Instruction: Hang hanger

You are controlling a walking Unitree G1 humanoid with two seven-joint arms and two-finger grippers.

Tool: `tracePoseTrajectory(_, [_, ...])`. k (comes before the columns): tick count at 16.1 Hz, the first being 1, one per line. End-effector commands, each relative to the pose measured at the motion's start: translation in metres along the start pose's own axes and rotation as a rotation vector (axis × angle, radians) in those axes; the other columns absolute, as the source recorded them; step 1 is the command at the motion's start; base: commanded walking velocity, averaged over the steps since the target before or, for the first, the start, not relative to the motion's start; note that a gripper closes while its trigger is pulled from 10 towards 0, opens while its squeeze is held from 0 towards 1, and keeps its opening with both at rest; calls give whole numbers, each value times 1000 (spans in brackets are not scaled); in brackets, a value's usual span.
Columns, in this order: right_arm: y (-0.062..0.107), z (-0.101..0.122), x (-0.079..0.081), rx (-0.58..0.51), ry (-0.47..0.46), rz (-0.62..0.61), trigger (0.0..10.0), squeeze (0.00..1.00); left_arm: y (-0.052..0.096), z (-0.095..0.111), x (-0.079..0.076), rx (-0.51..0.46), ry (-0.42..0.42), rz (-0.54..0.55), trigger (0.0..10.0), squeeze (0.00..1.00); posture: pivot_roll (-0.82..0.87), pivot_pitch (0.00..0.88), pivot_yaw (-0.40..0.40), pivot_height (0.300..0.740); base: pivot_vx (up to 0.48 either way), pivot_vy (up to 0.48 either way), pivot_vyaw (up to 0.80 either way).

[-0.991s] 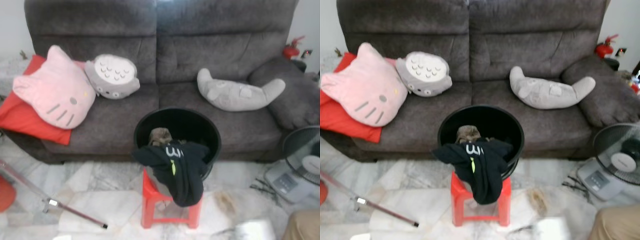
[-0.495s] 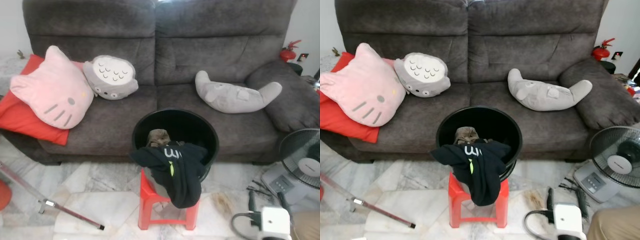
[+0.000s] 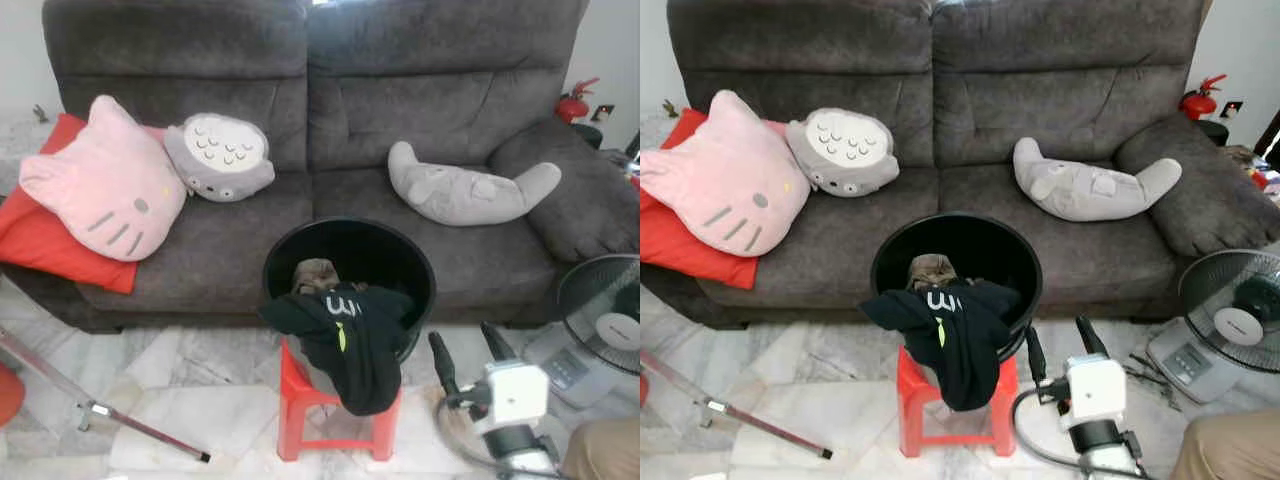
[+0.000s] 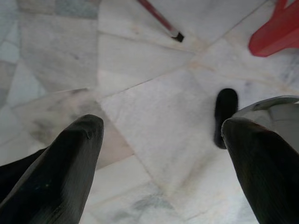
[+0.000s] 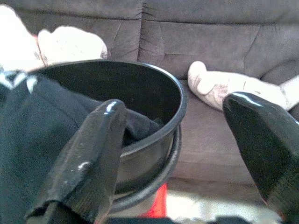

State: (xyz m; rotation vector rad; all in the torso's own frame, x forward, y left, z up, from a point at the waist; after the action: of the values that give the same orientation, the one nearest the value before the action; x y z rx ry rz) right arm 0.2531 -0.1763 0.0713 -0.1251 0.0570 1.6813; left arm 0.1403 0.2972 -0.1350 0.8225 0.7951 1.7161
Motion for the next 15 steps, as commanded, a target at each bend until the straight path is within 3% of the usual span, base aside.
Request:
tracePoseTrajectory(1, [0, 5, 1, 5, -84, 28, 10000, 0, 2, -8, 5, 24, 2, 6, 10000, 0, -36, 0, 49, 740, 0, 0, 0])
tracePoseTrajectory(4, [-1, 7, 4, 23, -159, 69, 10000, 0, 3, -9, 6, 26, 10, 8, 10000, 0, -29, 0, 45, 740, 0, 0, 0])
tracePoseTrajectory(6, [-4, -10, 6, 122, -162, 116, 10000, 0, 3, -10, 7, 28, 12, 9, 10000, 0, -29, 0, 45, 740, 0, 0, 0])
tracePoseTrajectory(7, [-11, -15, 7, 159, -166, 134, 10000, 0, 3, -9, 5, 27, 11, 6, 10000, 0, -33, 0, 47, 740, 0, 0, 0])
tracePoseTrajectory(9, [-35, -3, 20, 132, -192, 240, 10000, 0, 2, -9, 3, 27, 20, 4, 10000, 0, -23, 0, 42, 740, 0, 0, 0])
tracePoseTrajectory(11, [-50, 1, 23, 120, -204, 256, 10000, 0, 2, -9, 2, 24, 26, 5, 10000, 0, -16, 0, 38, 740, 0, 0, 0])
tracePoseTrajectory(13, [-53, 5, 34, 109, -235, 306, 10000, 0, 2, -8, 1, 20, 33, 7, 10000, 0, -11, 0, 34, 740, 0, 0, 0])
tracePoseTrajectory(15, [-44, 2, 47, 133, -275, 377, 10000, 0, 2, -8, 2, 17, 37, 8, 10000, 0, -4, 0, 26, 740, 0, 0, 0])
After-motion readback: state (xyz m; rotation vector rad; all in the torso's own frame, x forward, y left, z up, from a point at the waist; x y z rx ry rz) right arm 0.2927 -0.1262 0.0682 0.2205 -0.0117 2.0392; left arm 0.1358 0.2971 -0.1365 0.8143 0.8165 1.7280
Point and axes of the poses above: a point about 5 cm out from each wrist's last joint towards the gripper, its own y axis pointing back from the gripper into the wrist, its own z axis along the axis of the wrist's last joint, x = y × z, the point moved 6 cm from there along -y, pointing out of the wrist towards the gripper, and after that the axes turned 1 degree about y, right-handed, at the moved point
